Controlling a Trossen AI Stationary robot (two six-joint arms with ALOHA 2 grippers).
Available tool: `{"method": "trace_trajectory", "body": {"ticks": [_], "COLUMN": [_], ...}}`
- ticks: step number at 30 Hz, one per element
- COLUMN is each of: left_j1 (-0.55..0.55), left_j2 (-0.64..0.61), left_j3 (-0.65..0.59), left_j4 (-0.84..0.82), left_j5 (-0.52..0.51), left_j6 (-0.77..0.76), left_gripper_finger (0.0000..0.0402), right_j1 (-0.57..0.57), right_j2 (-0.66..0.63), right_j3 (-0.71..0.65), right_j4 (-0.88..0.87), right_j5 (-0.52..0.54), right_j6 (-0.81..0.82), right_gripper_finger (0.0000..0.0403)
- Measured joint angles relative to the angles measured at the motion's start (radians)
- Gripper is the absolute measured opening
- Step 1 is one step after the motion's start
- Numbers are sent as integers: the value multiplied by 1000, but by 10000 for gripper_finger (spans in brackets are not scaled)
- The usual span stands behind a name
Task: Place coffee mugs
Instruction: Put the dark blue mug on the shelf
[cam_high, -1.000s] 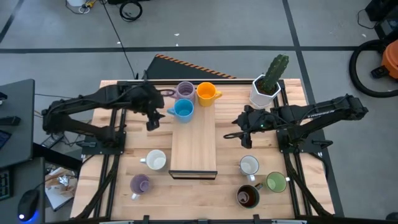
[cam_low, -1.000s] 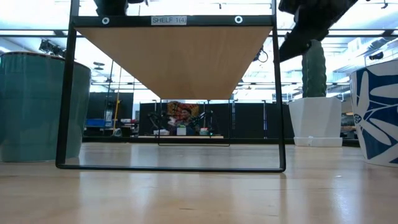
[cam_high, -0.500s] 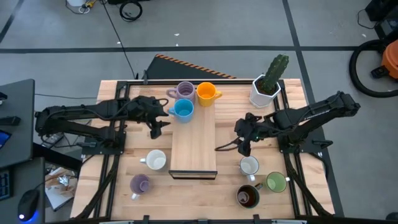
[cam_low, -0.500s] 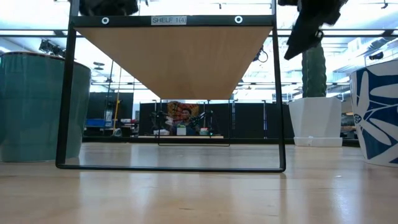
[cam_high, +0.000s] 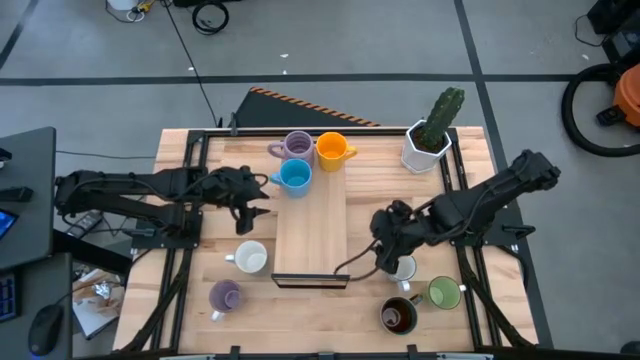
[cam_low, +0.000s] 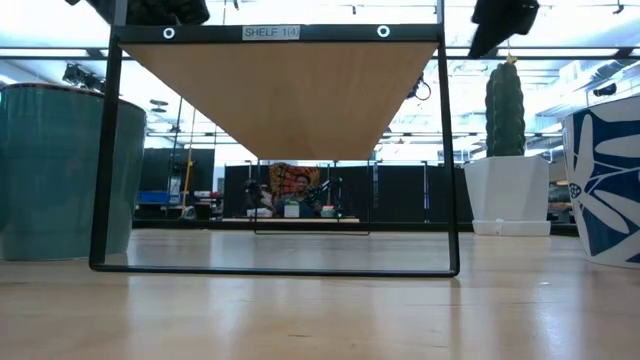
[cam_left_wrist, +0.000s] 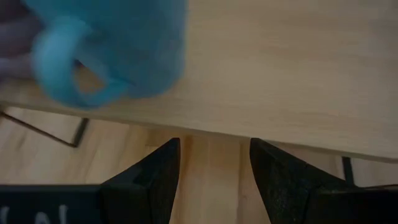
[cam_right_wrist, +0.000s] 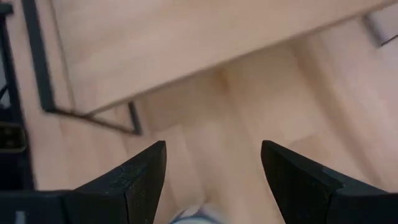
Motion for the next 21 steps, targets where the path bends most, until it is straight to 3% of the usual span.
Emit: {"method": "trace_trajectory", "body": {"ticks": [11, 21], "left_j1": [-80, -137], "left_j2": [-68, -80], "left_j3": [-97, -158], "left_j4": [84, 138], "left_j5": [-67, -67], "left_j6": [-58, -135], "left_gripper_finger": [201, 201], "right_j1": [109, 204], "right_j2": [121, 175], "right_j3": [153, 163], "right_j4": [-223, -335], "right_j5": [-47, -173], "right_j6": [234, 485], "right_gripper_finger": [268, 268]}}
